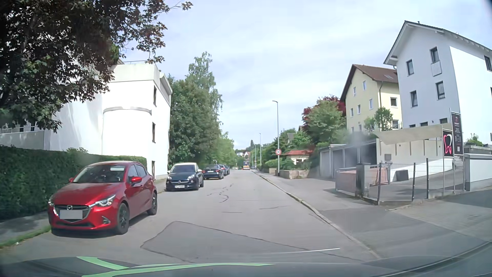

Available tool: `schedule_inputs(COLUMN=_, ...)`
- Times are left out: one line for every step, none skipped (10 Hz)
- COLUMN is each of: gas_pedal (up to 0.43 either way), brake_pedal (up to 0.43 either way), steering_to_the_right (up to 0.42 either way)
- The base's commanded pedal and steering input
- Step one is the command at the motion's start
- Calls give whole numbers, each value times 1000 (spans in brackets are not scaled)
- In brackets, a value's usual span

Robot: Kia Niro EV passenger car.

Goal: Follow the waypoints while adhering to traffic rules and regulations

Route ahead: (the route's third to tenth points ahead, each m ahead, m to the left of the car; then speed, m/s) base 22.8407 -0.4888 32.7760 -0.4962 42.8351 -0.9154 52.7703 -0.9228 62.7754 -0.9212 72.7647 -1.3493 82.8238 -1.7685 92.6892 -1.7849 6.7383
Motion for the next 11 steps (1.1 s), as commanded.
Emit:
schedule_inputs(gas_pedal=47, brake_pedal=0, steering_to_the_right=-3)
schedule_inputs(gas_pedal=67, brake_pedal=0, steering_to_the_right=0)
schedule_inputs(gas_pedal=67, brake_pedal=0, steering_to_the_right=2)
schedule_inputs(gas_pedal=67, brake_pedal=0, steering_to_the_right=3)
schedule_inputs(gas_pedal=67, brake_pedal=0, steering_to_the_right=3)
schedule_inputs(gas_pedal=67, brake_pedal=0, steering_to_the_right=4)
schedule_inputs(gas_pedal=67, brake_pedal=0, steering_to_the_right=3)
schedule_inputs(gas_pedal=67, brake_pedal=0, steering_to_the_right=3)
schedule_inputs(gas_pedal=67, brake_pedal=0, steering_to_the_right=5)
schedule_inputs(gas_pedal=67, brake_pedal=0, steering_to_the_right=5)
schedule_inputs(gas_pedal=67, brake_pedal=0, steering_to_the_right=5)
